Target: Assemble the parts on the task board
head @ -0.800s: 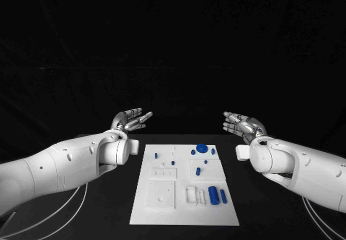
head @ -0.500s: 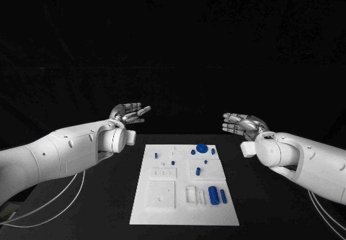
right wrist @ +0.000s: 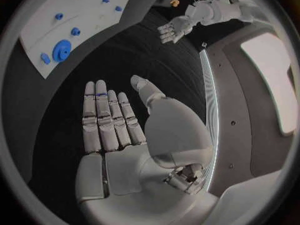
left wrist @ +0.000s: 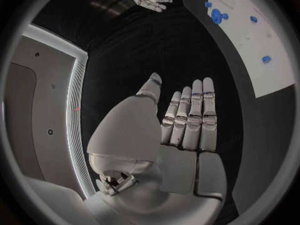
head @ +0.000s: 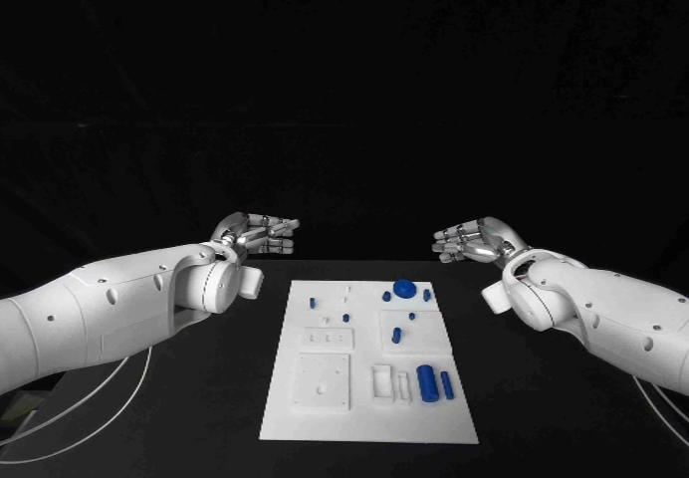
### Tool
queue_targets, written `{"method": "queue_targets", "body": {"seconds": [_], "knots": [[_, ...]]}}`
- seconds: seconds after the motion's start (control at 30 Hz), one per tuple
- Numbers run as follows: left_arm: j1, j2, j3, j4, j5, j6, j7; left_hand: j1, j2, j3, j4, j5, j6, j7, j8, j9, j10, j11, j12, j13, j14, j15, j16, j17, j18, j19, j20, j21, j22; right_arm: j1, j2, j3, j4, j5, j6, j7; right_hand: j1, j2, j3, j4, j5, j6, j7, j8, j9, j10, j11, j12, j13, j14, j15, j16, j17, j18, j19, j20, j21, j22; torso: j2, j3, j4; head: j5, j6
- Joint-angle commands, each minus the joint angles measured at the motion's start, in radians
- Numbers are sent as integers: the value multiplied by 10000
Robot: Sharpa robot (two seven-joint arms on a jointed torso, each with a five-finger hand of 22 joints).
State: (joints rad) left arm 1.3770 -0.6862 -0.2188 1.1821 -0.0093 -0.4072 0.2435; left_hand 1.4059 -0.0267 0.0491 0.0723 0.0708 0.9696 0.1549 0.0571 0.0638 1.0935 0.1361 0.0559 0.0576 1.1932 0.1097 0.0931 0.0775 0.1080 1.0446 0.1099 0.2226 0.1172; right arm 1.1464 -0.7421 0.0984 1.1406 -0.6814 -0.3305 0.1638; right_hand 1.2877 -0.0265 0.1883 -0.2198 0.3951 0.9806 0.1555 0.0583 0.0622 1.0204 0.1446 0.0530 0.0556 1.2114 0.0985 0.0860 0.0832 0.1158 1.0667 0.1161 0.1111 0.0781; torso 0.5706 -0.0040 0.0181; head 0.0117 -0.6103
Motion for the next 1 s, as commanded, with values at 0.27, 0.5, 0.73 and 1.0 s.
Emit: {"method": "queue_targets", "body": {"seconds": [0.27, 0.5, 0.73, 1.0], "knots": [[36, -897, 17, 1619, -380, 581, 184, 105, 338, -29, -552, 196, 567, -160, 58, 31, 733, -251, 35, 13, 535, -244, -44, 3, -393, 94, -415, 478, 154, 297, 505, 25, -382, -6458, 519, -439, -145, -214, 464, -663, -190, 1329, -315, 43, 18, 1180, -572, 49, 24, 2877, -1263, 5506, 3383, 380, 4186, -1638, 3243, 1819, 417, 62, 285, -260, 317], [143, -1367, 63, 2649, -629, 1023, 287, 200, 339, 26, -973, 141, 543, -140, 60, 31, 704, -248, 34, 12, 610, -286, -8, 12, -408, -33, -476, 796, 309, 493, 834, 28, -458, -8640, 829, -1075, -259, -449, 862, -613, -541, 1201, -343, 34, 12, 974, -523, 46, 23, 2505, -1132, 7021, 4254, 482, 3964, -1526, 4293, 2902, 737, 40, 480, -498, 451], [229, -1547, 84, 3228, -716, 1138, 251, 35, 392, -26, -1186, 142, 533, -137, 57, 30, 659, -232, 32, 11, 565, -262, -32, 8, -397, -231, -443, 1025, 390, 542, 1244, 28, -652, -9786, 1392, -1574, 26, -571, 448, -576, -931, 904, -391, 40, -2, 496, -456, 49, 22, 2359, -1023, 7135, 4095, 545, 3820, -1390, 4331, 3182, 1006, 19, 640, -710, 484], [261, -1582, 96, 3489, -697, 1173, 159, -106, 399, -130, -1166, -115, 520, -139, 58, 31, 638, -223, 35, 14, 578, -252, -20, 17, -398, -252, -422, 1062, 377, 549, 1661, 13, -1017, -10435, 1784, -1884, 389, -535, -118, -428, -1054, 693, -415, 30, -7, 199, -463, 44, 17, 2447, -1006, 7325, 3908, 550, 4059, -1362, 4088, 3306, 1249, -11, 754, -855, 578]]}}
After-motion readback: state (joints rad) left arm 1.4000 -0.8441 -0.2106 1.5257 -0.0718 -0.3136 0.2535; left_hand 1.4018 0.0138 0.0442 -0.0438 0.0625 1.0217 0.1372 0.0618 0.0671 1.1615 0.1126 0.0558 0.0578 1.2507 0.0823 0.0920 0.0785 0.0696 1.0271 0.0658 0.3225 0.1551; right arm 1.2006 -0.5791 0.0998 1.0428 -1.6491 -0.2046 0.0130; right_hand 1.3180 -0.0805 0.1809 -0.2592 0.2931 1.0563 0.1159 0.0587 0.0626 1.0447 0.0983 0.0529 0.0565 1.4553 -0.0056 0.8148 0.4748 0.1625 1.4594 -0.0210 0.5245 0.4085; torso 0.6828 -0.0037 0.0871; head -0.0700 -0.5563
